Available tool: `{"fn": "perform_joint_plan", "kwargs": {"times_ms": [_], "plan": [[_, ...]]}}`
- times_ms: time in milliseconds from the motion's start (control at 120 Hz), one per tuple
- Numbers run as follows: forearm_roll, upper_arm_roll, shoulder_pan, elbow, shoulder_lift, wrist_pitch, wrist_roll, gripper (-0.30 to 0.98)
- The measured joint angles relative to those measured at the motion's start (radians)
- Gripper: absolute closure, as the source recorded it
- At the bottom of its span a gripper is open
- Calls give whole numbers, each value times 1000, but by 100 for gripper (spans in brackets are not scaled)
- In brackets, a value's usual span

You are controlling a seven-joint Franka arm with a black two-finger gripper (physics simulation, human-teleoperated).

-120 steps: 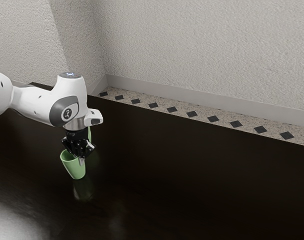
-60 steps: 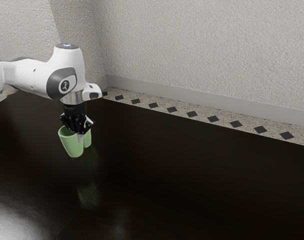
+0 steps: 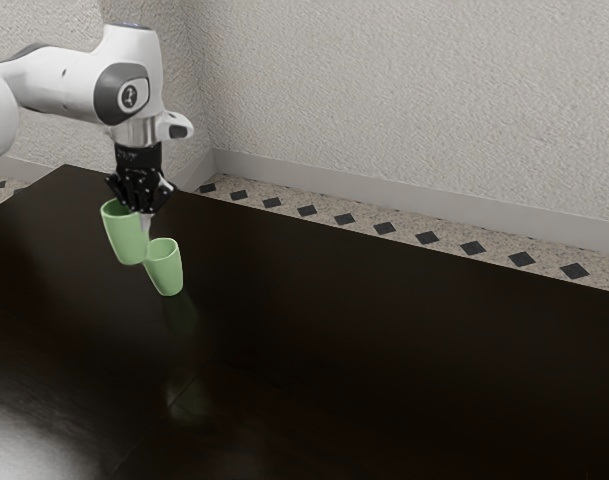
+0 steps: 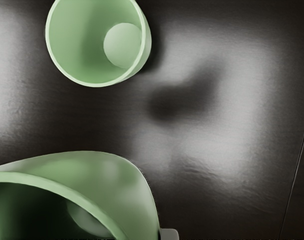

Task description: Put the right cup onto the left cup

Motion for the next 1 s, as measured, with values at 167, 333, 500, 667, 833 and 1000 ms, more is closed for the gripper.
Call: {"fn": "perform_joint_plan", "kwargs": {"times_ms": [167, 333, 500, 667, 833, 1000], "plan": [[-23, -1, 36, 136, 107, -58, 37, 79], [-49, -4, 61, 269, 197, -86, 69, 79], [-77, -7, 82, 313, 241, -68, 94, 79], [-103, -7, 104, 390, 313, -48, 119, 79], [-121, -6, 113, 402, 332, -27, 140, 79], [-128, -7, 114, 402, 338, -8, 155, 79]]}}
